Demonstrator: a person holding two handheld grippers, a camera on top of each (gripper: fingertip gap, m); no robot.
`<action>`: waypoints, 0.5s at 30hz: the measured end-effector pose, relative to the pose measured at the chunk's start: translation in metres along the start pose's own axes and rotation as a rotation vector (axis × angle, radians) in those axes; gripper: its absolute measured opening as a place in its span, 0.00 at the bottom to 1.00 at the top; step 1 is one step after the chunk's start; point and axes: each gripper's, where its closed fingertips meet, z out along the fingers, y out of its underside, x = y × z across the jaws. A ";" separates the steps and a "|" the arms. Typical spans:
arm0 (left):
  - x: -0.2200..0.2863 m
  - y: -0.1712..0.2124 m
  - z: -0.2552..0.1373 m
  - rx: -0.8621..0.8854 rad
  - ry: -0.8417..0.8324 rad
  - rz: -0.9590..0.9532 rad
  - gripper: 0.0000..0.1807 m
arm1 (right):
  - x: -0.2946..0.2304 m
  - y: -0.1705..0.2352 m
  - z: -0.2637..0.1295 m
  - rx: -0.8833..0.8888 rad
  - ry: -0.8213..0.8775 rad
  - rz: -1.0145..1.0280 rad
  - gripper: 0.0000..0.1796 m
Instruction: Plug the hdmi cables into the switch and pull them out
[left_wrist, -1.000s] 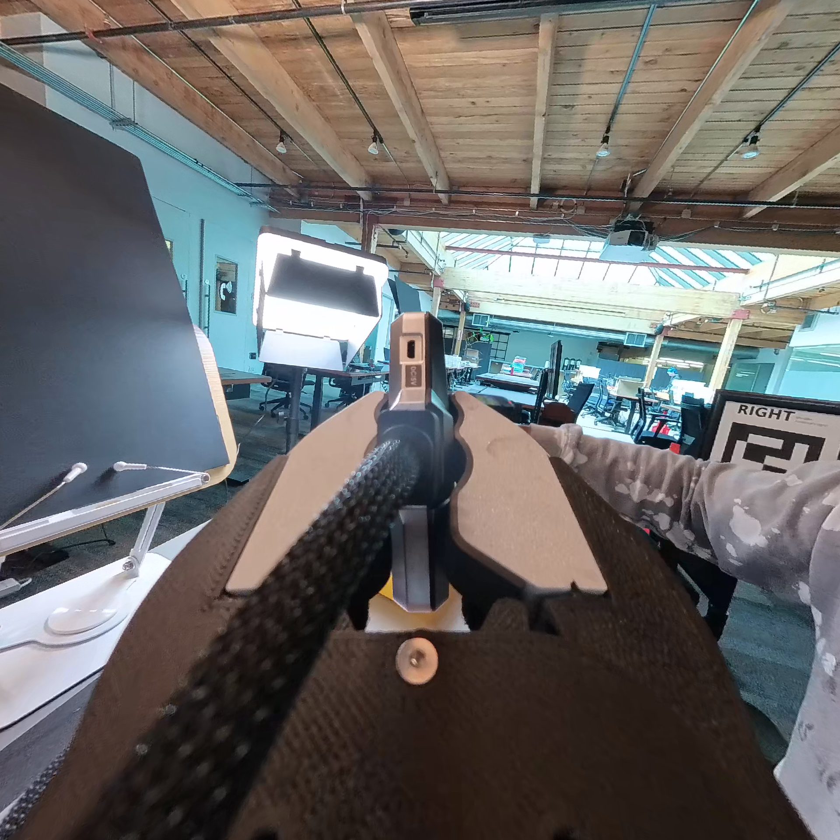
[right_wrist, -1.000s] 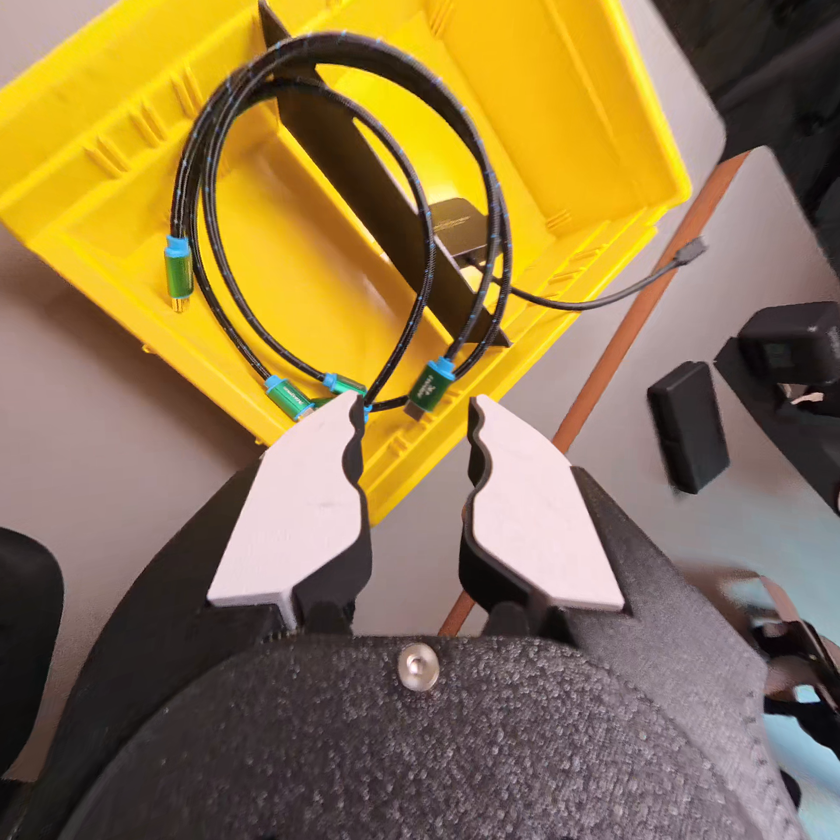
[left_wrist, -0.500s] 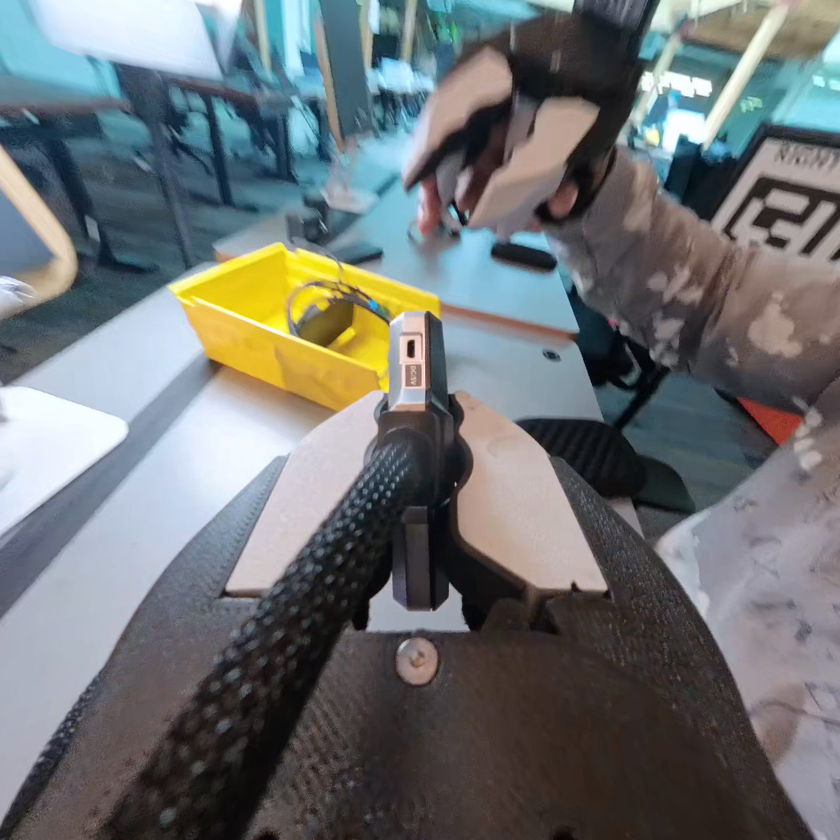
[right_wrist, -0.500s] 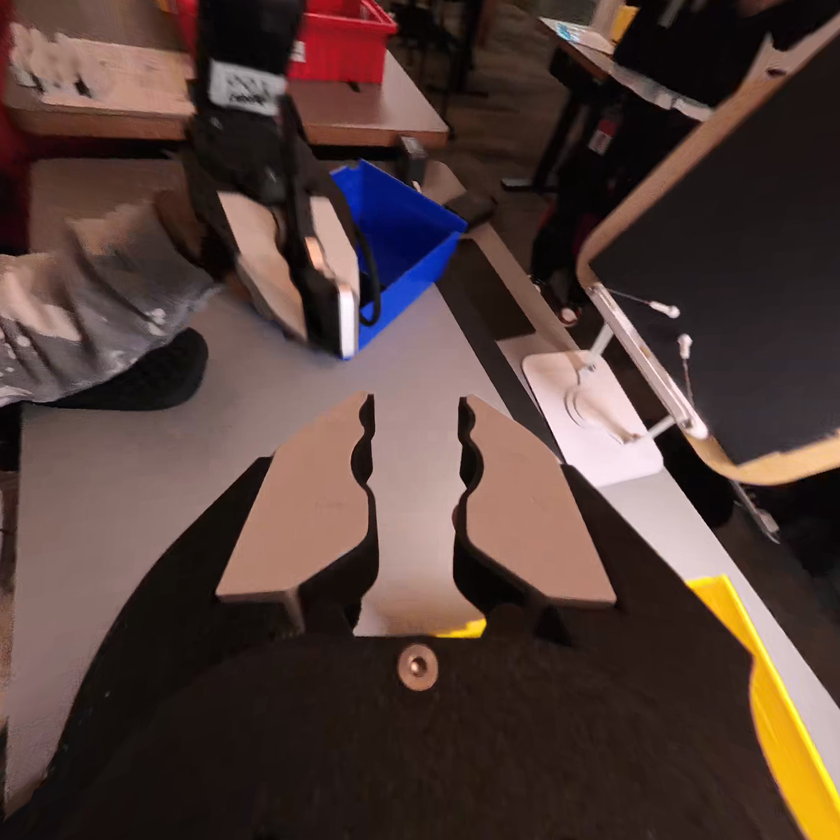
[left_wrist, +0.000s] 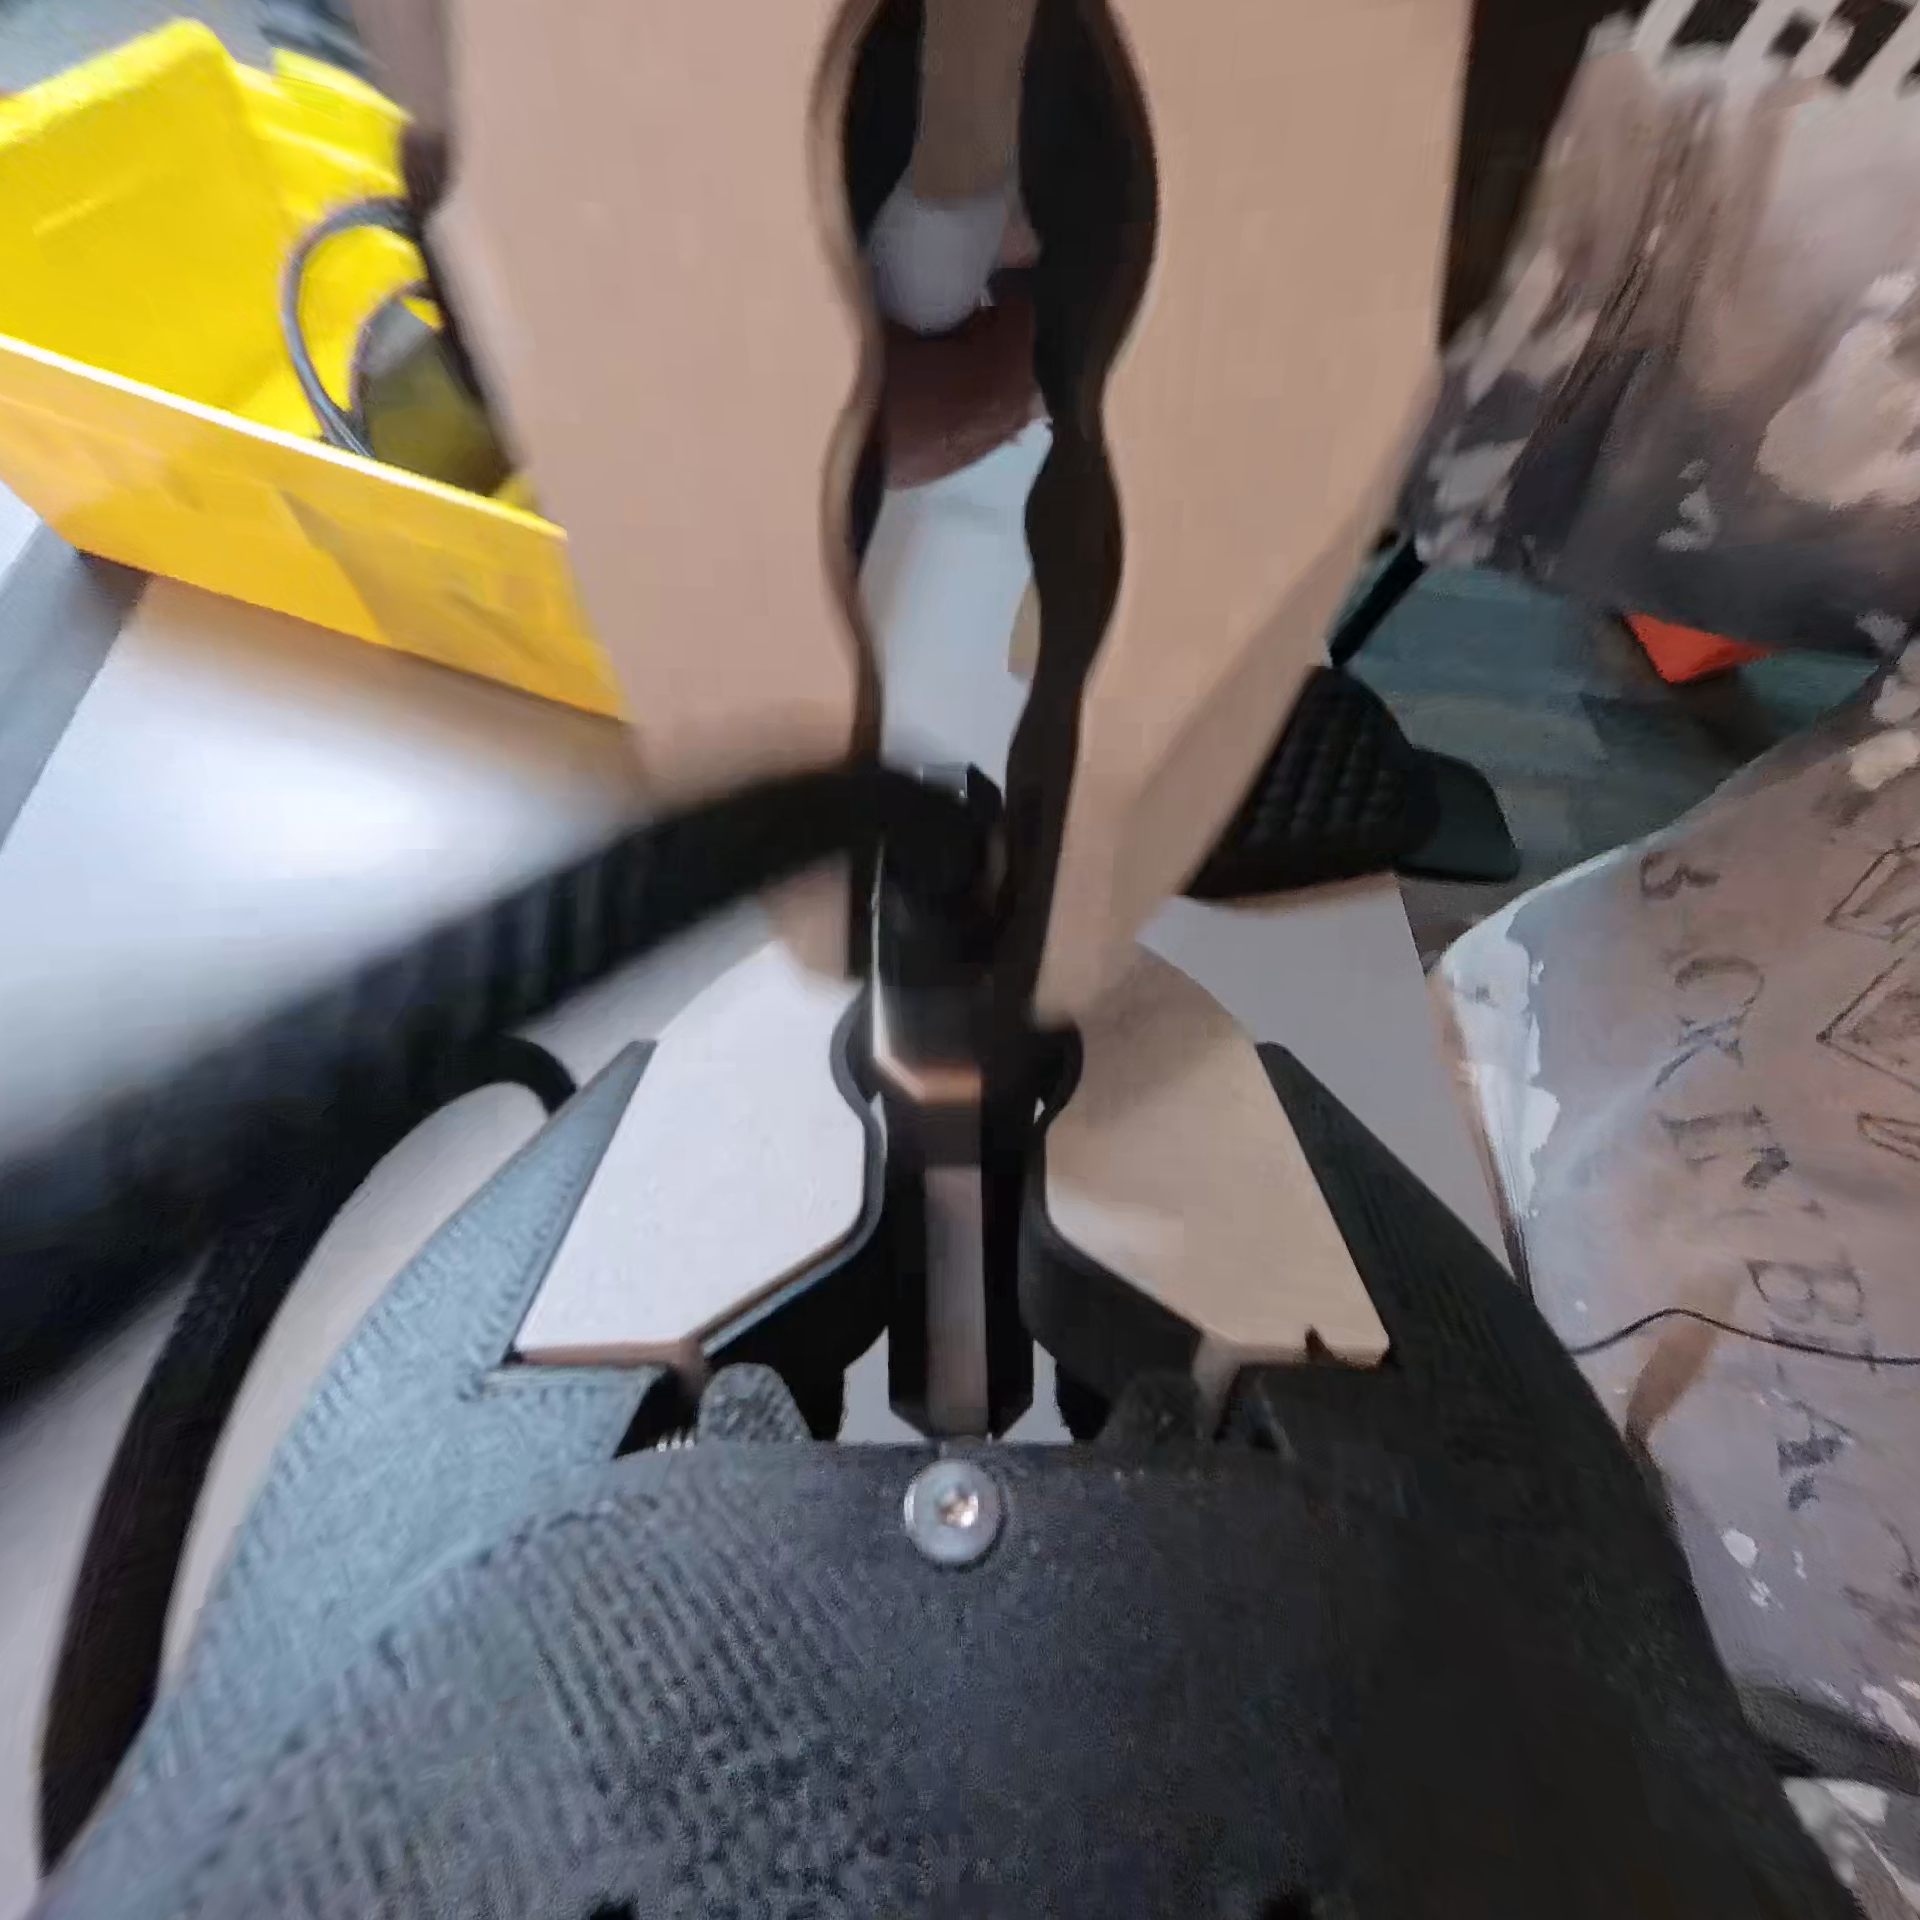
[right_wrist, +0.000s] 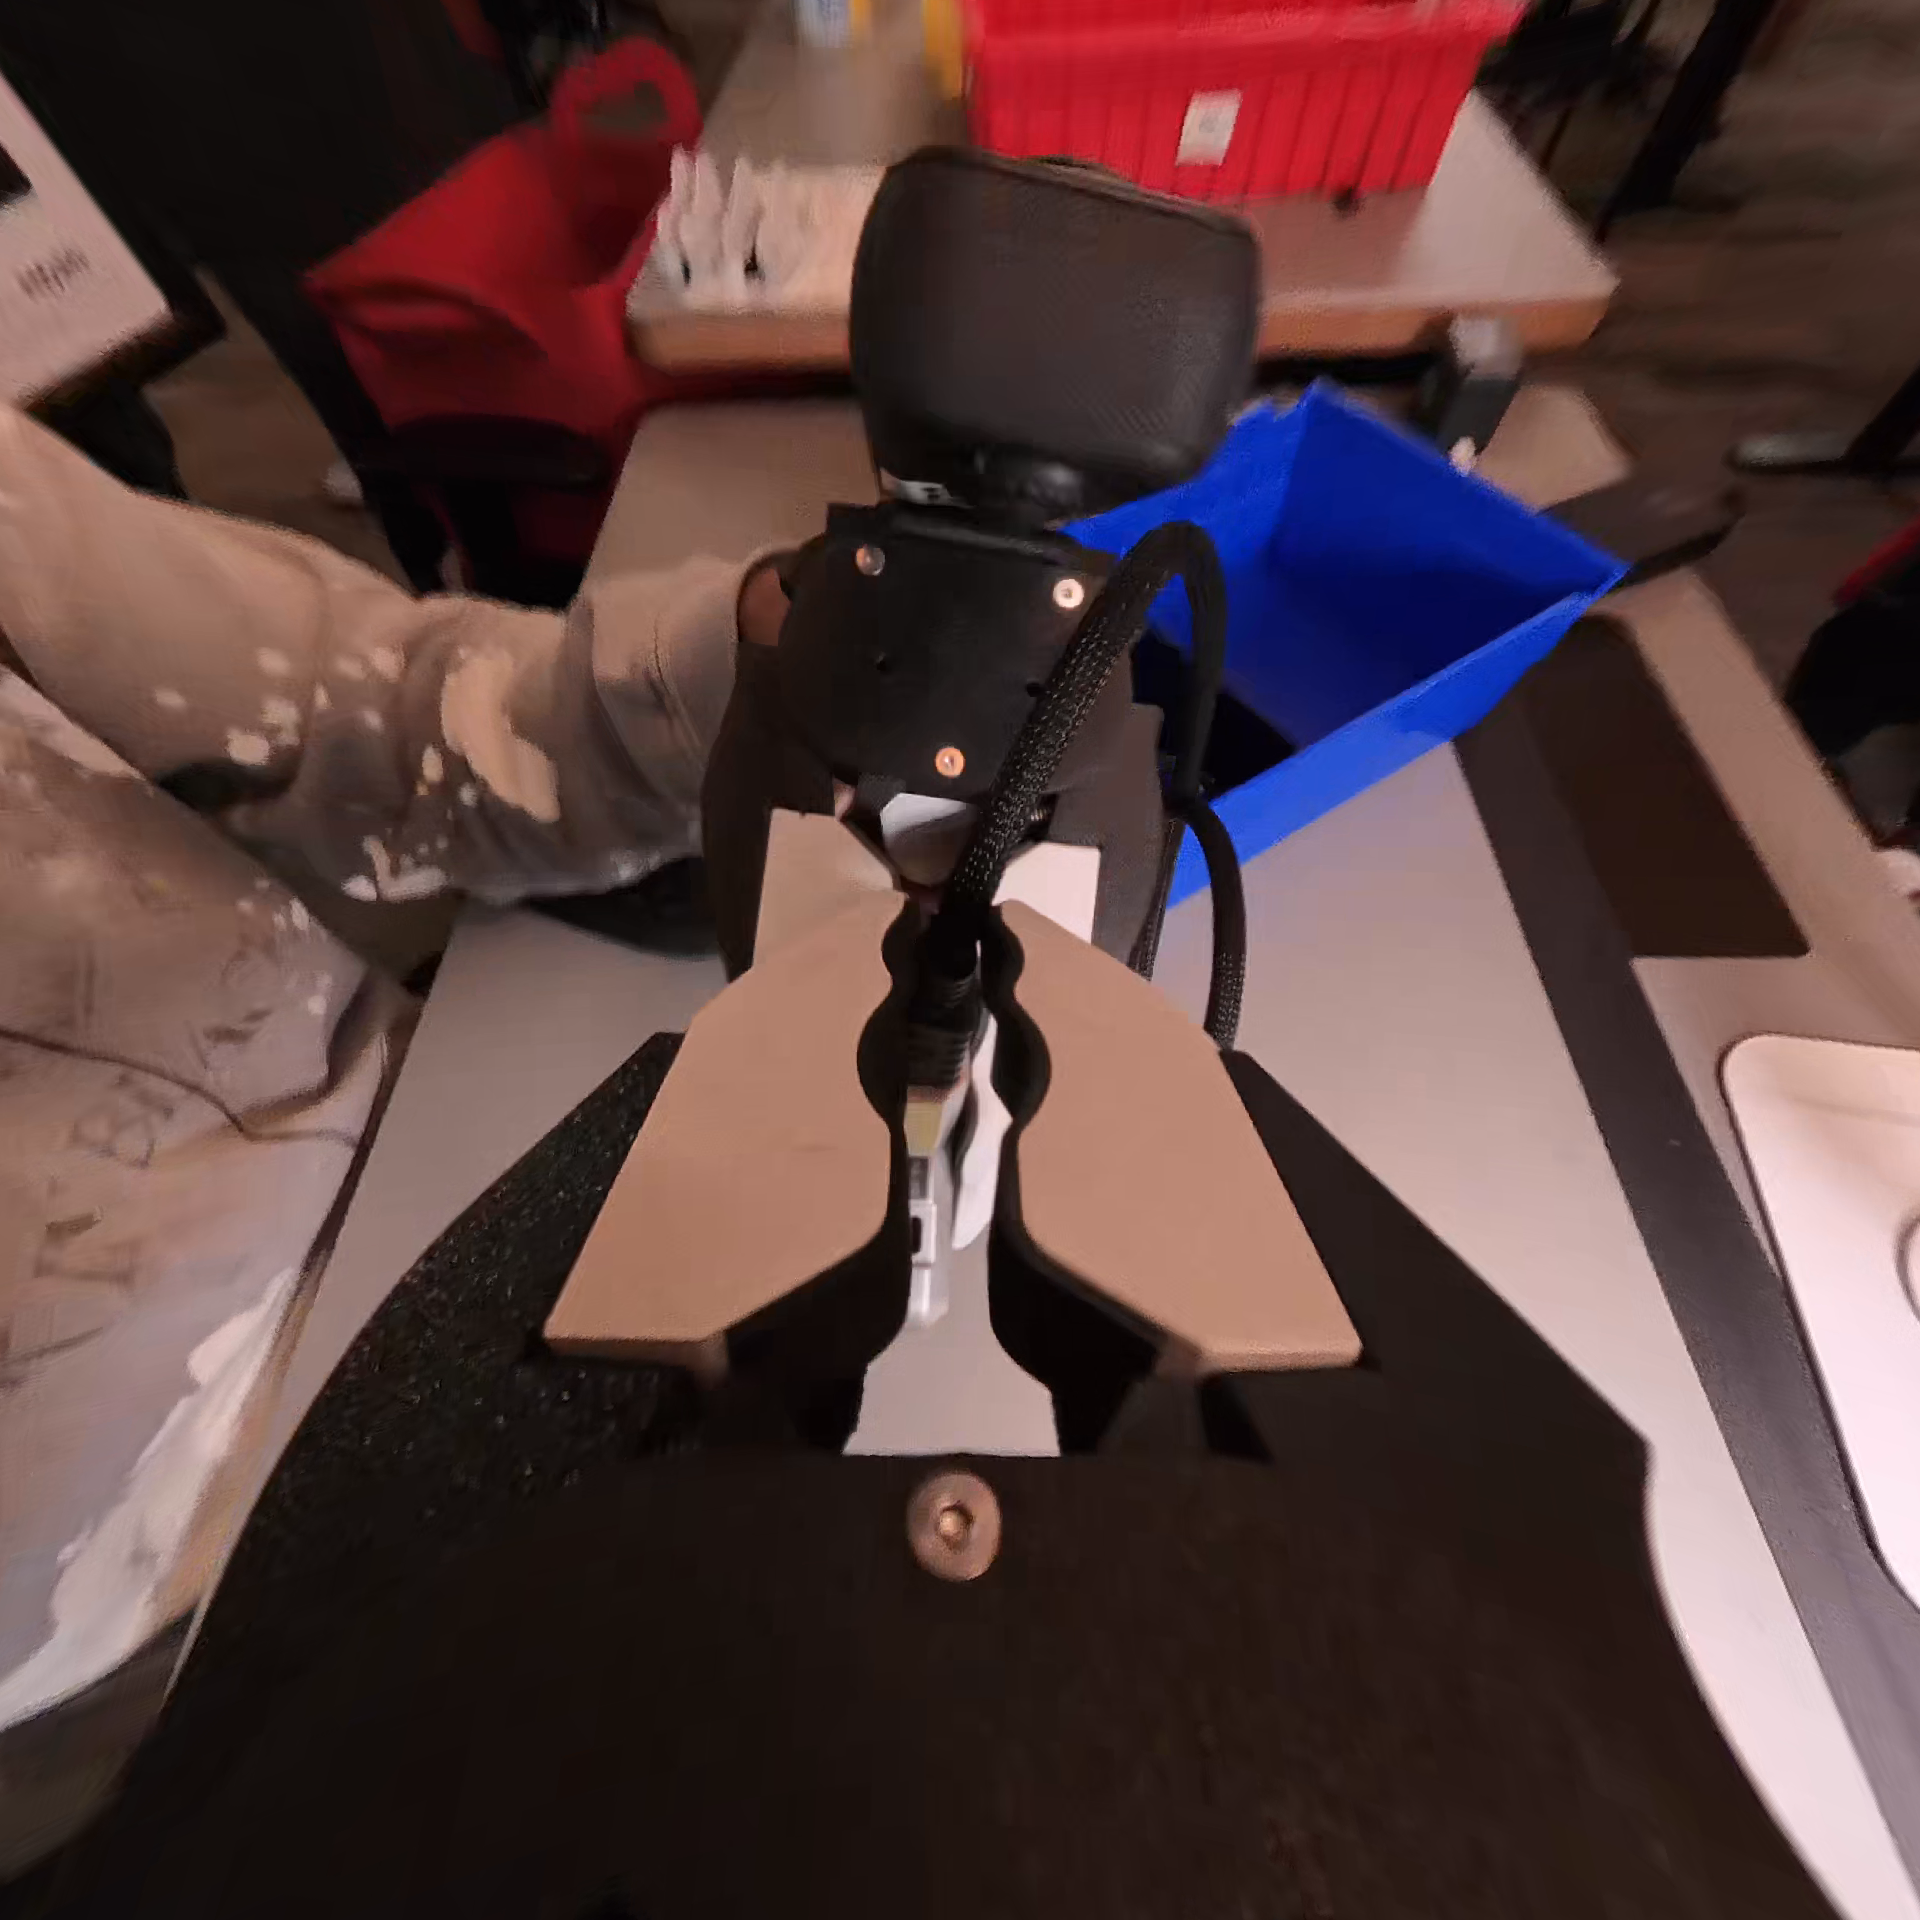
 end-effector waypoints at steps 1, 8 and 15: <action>-0.004 -0.004 -0.007 0.036 -0.021 0.002 0.14 | 0.005 -0.006 -0.010 0.077 0.027 0.021 0.06; -0.012 -0.029 -0.051 0.235 -0.112 0.116 0.13 | 0.007 -0.006 -0.037 0.372 0.087 0.012 0.05; -0.001 -0.029 -0.062 0.229 -0.082 0.127 0.13 | -0.001 0.004 -0.036 0.223 0.076 -0.007 0.06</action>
